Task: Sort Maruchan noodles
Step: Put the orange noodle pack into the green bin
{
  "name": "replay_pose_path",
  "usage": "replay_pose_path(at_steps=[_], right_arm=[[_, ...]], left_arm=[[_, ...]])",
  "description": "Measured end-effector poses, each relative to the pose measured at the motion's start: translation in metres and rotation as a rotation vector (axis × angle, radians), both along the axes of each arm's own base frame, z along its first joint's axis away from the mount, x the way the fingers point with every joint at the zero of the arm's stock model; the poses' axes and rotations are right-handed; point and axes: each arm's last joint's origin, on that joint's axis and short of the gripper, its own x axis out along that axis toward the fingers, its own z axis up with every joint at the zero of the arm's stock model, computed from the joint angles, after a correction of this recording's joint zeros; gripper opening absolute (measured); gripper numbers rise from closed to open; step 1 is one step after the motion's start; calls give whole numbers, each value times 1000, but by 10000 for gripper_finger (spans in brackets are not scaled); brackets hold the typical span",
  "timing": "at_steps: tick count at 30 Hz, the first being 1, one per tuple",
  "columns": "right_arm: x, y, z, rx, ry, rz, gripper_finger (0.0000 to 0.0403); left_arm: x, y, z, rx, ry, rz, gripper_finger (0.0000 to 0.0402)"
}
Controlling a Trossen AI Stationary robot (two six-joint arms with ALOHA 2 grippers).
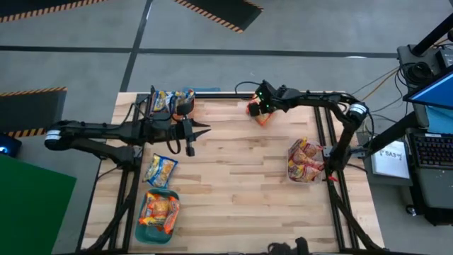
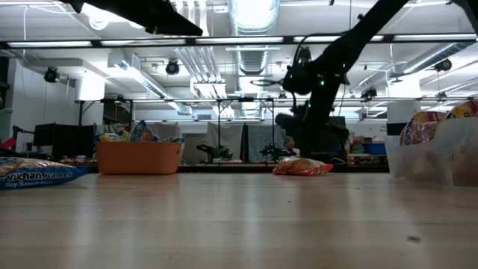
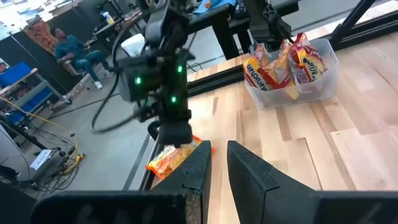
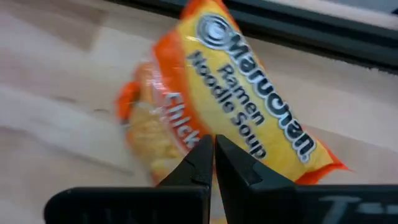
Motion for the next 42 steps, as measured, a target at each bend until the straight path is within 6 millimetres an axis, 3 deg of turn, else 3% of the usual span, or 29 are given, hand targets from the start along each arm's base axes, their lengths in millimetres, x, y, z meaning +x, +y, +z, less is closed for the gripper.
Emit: replay_pose_path(at_steps=[5, 13, 22, 34, 42], right_arm=[[3, -10, -22, 30, 40, -18, 9], [14, -8, -35, 45, 62, 7, 9], [28, 14, -33, 75, 44, 93, 9], [51, 57, -32, 293, -86, 354, 9], [62, 85, -32, 312, -81, 453, 9]], left_arm=[[1, 0, -2, 0, 10, 0, 35], [4, 0, -5, 3, 30, -1, 35], [7, 1, -8, 23, 48, -7, 35], [7, 1, -8, 23, 45, -7, 36], [7, 1, -8, 23, 45, -7, 36]])
